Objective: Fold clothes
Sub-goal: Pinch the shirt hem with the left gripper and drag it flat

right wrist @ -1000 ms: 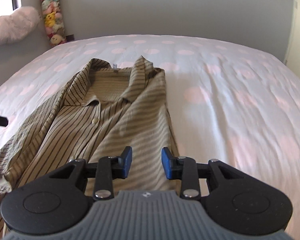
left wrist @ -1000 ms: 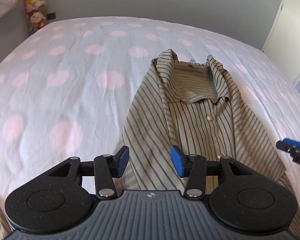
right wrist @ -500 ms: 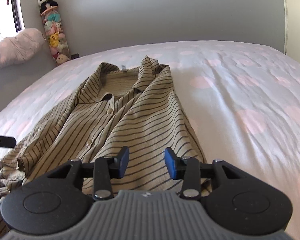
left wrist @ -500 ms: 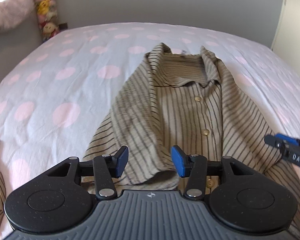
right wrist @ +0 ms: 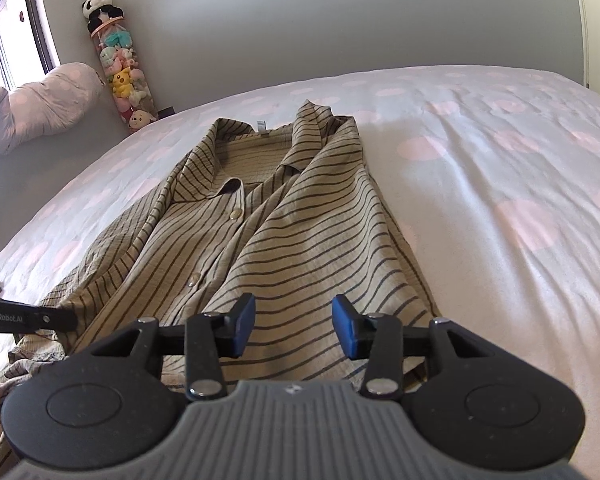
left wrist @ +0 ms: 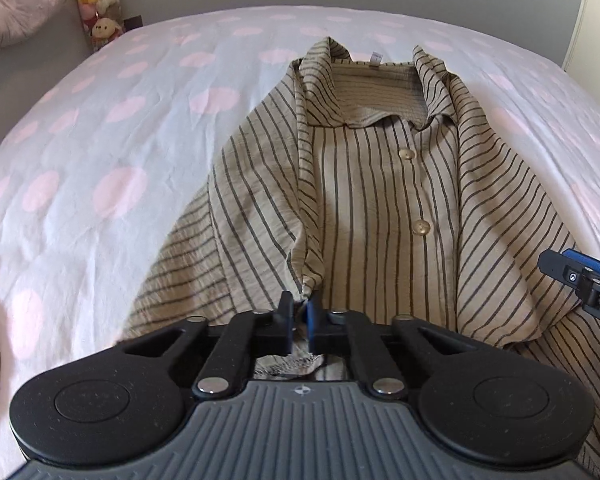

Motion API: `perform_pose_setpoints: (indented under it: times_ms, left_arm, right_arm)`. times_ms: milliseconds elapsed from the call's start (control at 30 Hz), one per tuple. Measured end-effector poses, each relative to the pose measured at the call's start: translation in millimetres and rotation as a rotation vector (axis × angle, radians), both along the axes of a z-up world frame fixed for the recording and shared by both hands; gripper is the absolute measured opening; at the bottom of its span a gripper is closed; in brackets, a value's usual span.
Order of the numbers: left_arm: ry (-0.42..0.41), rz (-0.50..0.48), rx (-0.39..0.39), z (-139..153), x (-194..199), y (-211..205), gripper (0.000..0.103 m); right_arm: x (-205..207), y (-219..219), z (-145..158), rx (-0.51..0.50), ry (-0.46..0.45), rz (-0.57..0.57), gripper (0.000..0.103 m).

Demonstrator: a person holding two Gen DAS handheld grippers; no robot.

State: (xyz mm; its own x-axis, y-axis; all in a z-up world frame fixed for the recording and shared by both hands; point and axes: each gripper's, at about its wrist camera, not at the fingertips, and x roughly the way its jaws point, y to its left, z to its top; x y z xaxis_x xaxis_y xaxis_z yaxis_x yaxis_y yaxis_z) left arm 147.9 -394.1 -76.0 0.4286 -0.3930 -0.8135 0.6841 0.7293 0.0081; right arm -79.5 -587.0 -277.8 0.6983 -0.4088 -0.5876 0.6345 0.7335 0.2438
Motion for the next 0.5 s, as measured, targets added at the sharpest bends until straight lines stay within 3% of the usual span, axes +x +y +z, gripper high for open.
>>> perform_pose_setpoints:
  times_ms: [233,333,500]
  left_arm:
    - [-0.061,0.011,-0.089,58,45,19,0.001]
    - [-0.119,0.029,-0.086,83,87,22,0.001]
    - [-0.167,0.094,-0.040,100,166,21,0.001]
  right_arm:
    - [-1,-4,-5,-0.007,0.022,-0.021,0.046]
    - [-3,-6,-5,-0.020,0.028,-0.039,0.047]
    - [-4,-9,-7,-0.028,0.032,-0.061,0.049]
